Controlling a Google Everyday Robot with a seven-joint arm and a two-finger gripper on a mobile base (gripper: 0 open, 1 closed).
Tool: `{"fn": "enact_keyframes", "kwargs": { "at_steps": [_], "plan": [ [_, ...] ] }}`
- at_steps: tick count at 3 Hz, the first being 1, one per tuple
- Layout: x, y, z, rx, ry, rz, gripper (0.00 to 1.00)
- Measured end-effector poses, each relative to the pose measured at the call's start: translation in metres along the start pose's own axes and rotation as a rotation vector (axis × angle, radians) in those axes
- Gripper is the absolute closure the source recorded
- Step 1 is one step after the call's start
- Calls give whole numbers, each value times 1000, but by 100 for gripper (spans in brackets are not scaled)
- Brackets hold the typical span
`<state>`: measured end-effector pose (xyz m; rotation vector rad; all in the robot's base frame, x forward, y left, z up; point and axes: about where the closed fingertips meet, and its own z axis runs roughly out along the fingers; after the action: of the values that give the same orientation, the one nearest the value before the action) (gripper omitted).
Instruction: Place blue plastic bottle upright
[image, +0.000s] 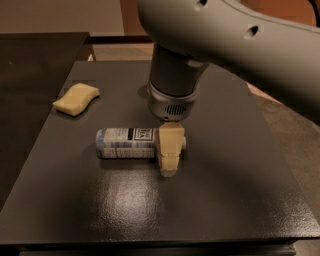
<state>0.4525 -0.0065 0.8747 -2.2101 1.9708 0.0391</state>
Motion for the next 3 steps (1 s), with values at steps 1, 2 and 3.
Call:
{"fn": "enact_keyframes", "kwargs": {
  "at_steps": [1, 2, 3],
  "plan": [
    [-7, 2, 10, -19, 8, 9, 0],
    [-11, 4, 20, -22, 16, 22, 0],
    [-13, 4, 26, -21, 27, 38, 18]
  ]
}}
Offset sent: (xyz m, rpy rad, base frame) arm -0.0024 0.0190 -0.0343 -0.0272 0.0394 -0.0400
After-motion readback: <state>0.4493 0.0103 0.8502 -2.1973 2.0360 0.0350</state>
